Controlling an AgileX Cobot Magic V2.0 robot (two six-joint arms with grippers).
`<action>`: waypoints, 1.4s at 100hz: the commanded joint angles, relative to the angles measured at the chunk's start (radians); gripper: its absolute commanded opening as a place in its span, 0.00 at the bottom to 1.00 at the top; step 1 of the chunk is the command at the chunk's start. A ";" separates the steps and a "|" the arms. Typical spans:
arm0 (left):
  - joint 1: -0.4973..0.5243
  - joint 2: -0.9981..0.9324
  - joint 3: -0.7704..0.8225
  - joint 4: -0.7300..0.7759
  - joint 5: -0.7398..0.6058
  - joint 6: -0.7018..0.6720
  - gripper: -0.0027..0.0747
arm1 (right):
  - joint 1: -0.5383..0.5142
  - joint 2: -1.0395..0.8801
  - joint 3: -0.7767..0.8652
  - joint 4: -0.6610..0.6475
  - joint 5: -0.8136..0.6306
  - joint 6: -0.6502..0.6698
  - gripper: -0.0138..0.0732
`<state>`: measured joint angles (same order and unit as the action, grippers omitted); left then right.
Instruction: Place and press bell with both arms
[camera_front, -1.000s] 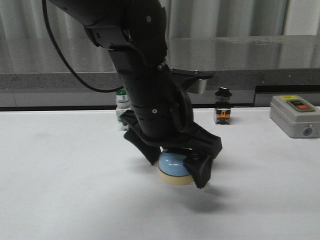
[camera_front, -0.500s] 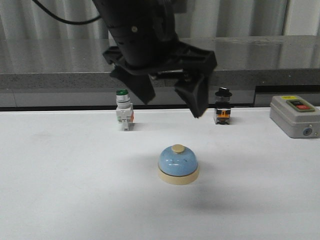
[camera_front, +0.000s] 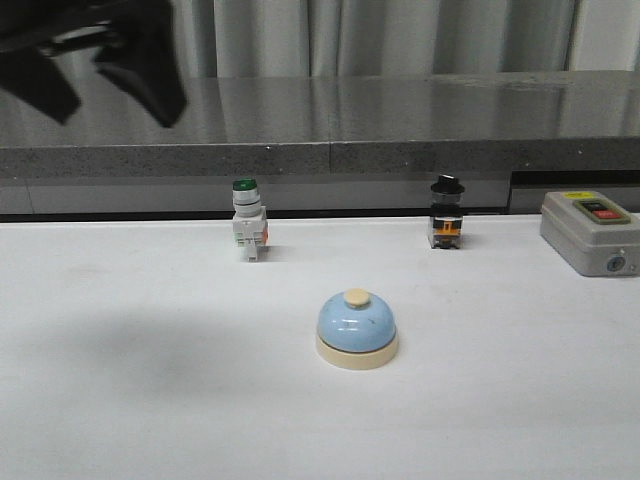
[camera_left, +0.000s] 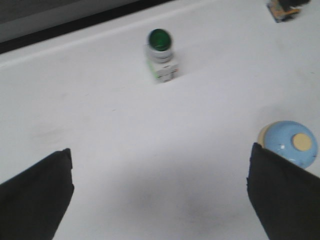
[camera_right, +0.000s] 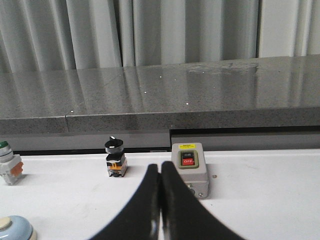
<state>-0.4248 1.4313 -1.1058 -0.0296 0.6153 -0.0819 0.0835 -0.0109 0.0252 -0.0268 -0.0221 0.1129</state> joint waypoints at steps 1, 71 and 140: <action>0.060 -0.133 0.060 -0.011 -0.081 -0.015 0.90 | -0.006 -0.016 -0.013 0.002 -0.087 -0.004 0.08; 0.160 -0.825 0.473 -0.021 -0.240 -0.015 0.49 | -0.006 -0.016 -0.013 0.002 -0.087 -0.004 0.08; 0.160 -0.840 0.474 -0.009 -0.251 -0.015 0.01 | -0.006 -0.016 -0.013 0.002 -0.087 -0.004 0.08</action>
<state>-0.2703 0.5913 -0.6073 -0.0382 0.4457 -0.0884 0.0835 -0.0109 0.0252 -0.0268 -0.0221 0.1129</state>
